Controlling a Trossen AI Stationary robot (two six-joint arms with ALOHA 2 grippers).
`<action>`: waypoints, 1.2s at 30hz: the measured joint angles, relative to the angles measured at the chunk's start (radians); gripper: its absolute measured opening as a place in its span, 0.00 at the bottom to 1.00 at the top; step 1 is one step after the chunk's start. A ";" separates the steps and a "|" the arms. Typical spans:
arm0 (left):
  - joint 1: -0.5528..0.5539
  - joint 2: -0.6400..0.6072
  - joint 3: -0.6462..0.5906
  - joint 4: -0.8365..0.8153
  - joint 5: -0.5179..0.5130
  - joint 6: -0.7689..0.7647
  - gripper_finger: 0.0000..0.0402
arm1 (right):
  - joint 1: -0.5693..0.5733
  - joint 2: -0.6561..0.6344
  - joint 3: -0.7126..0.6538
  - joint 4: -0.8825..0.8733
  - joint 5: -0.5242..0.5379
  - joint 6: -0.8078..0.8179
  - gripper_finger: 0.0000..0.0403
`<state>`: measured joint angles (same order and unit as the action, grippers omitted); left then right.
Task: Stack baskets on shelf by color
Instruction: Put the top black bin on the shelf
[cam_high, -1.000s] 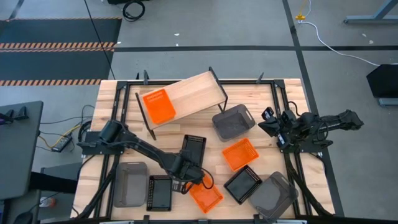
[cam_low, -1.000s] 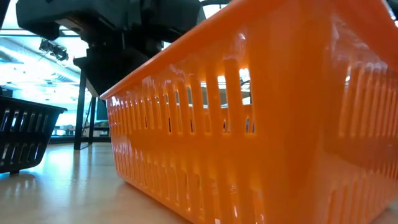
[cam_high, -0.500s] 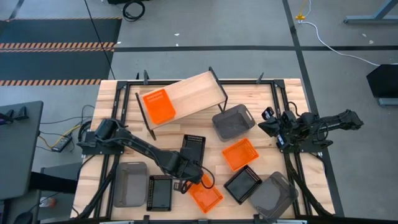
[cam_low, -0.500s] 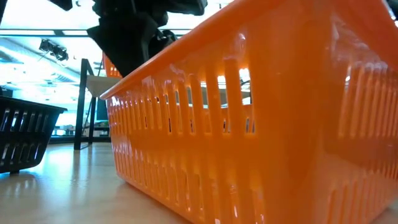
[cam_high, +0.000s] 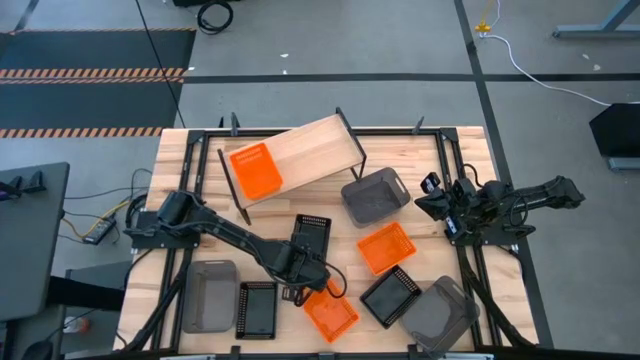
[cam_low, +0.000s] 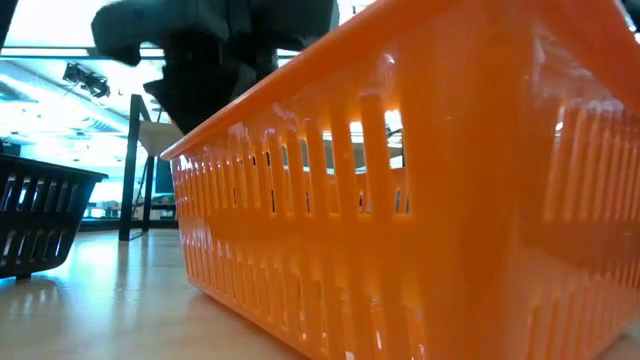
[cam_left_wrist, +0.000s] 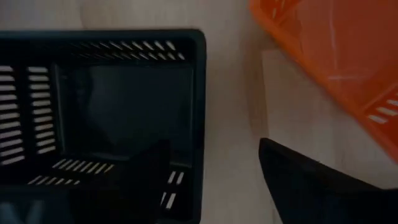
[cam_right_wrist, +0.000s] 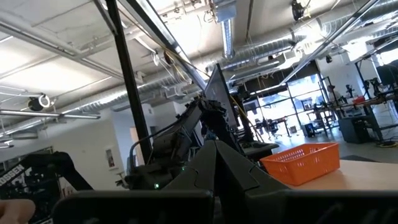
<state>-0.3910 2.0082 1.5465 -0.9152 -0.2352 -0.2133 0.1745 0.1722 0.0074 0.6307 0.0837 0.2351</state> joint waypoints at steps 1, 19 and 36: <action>0.002 0.000 0.000 -0.007 0.000 0.001 0.64 | 0.000 0.000 0.000 0.000 0.000 -0.001 0.03; 0.045 0.062 0.000 -0.063 0.039 0.005 0.05 | 0.000 0.000 0.000 -0.003 0.000 -0.014 0.03; 0.057 -0.040 0.382 -0.245 -0.129 0.016 0.02 | 0.000 0.000 0.000 -0.005 0.000 -0.026 0.03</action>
<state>-0.3344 1.9678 1.9289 -1.1607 -0.3638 -0.1970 0.1745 0.1722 0.0074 0.6253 0.0841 0.2092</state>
